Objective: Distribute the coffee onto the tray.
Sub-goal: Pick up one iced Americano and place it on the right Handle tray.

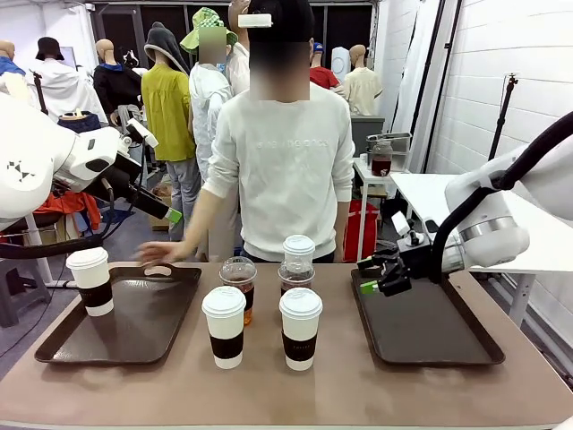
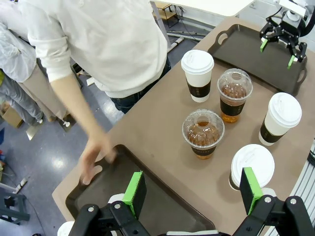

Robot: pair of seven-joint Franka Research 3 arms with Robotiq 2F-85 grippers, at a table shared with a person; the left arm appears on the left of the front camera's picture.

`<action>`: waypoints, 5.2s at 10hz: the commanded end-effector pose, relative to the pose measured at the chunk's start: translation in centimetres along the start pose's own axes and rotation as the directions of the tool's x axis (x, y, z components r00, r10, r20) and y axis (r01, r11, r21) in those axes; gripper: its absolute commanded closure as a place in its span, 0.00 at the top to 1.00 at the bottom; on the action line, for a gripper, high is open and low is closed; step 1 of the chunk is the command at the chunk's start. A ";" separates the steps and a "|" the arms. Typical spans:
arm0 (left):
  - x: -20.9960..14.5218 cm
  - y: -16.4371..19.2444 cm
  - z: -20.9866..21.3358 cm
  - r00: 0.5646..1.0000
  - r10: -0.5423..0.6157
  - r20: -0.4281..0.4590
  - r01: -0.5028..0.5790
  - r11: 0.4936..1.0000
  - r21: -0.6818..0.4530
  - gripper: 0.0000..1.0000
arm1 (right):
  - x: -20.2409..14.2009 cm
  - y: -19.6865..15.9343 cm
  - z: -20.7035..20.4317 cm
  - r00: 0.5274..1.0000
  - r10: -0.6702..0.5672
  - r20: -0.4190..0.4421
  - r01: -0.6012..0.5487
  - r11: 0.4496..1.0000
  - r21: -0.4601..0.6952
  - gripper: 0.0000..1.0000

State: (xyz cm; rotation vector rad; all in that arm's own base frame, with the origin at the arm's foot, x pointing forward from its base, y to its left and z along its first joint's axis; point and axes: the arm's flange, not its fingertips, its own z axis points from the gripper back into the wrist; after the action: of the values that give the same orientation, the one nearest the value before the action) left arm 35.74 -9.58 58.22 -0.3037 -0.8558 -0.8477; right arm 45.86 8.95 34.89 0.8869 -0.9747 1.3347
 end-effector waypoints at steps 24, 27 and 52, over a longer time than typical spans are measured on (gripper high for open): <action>0.0 0.1 0.0 1.000 0.002 0.009 -0.002 1.000 -0.014 1.00 | -5.9 -4.9 -11.7 0.982 -0.008 0.189 -0.005 0.998 0.066 1.00; 0.0 0.1 0.0 1.000 0.002 0.009 -0.002 1.000 -0.014 1.00 | -5.8 -5.3 -13.1 0.975 -0.016 0.220 -0.004 0.996 0.092 1.00; 0.0 0.1 0.0 1.000 0.002 0.009 -0.002 1.000 -0.014 1.00 | -5.9 -7.0 -19.0 0.947 -0.160 0.280 0.125 0.982 0.141 1.00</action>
State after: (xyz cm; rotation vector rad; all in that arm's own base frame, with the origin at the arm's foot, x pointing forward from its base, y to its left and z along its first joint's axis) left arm 35.74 -9.59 58.22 -0.3036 -0.8558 -0.8478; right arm 53.11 23.37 22.99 1.2441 -1.0408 1.2058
